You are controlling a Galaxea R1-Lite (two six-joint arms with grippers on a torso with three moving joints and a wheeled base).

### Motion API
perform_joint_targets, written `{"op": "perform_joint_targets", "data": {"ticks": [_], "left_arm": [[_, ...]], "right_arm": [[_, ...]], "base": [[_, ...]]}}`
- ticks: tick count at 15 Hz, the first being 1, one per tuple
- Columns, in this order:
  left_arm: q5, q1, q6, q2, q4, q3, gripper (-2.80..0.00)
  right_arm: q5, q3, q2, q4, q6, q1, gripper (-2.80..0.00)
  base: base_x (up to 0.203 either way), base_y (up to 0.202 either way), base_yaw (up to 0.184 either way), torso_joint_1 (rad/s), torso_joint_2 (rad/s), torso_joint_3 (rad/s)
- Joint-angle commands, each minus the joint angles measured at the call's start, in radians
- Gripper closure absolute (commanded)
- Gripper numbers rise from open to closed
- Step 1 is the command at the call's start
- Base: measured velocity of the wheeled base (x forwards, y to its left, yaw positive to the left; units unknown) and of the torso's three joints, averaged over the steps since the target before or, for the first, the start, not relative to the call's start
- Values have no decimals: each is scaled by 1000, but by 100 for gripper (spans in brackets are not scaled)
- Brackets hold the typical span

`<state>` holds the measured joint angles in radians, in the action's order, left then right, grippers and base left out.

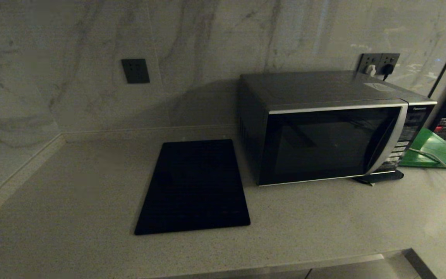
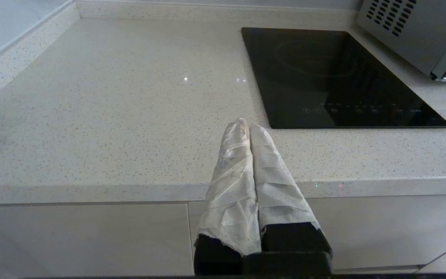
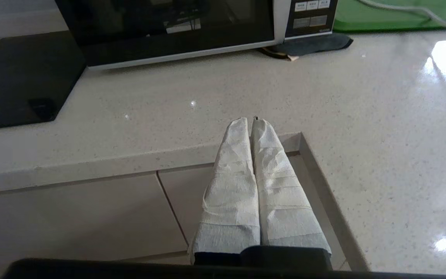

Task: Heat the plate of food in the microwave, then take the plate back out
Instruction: Open the microwave oven

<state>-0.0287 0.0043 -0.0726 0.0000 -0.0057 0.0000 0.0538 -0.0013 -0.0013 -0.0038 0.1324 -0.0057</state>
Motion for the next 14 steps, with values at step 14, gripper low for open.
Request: {"op": "perform_joint_targets", "data": {"ticks": [14], "left_arm": [[0, 0, -1, 2, 0, 0, 0]], "right_arm": [[3, 3, 1, 1, 16, 0, 0]], "base": [[0, 0, 0, 0, 0, 0]]}}
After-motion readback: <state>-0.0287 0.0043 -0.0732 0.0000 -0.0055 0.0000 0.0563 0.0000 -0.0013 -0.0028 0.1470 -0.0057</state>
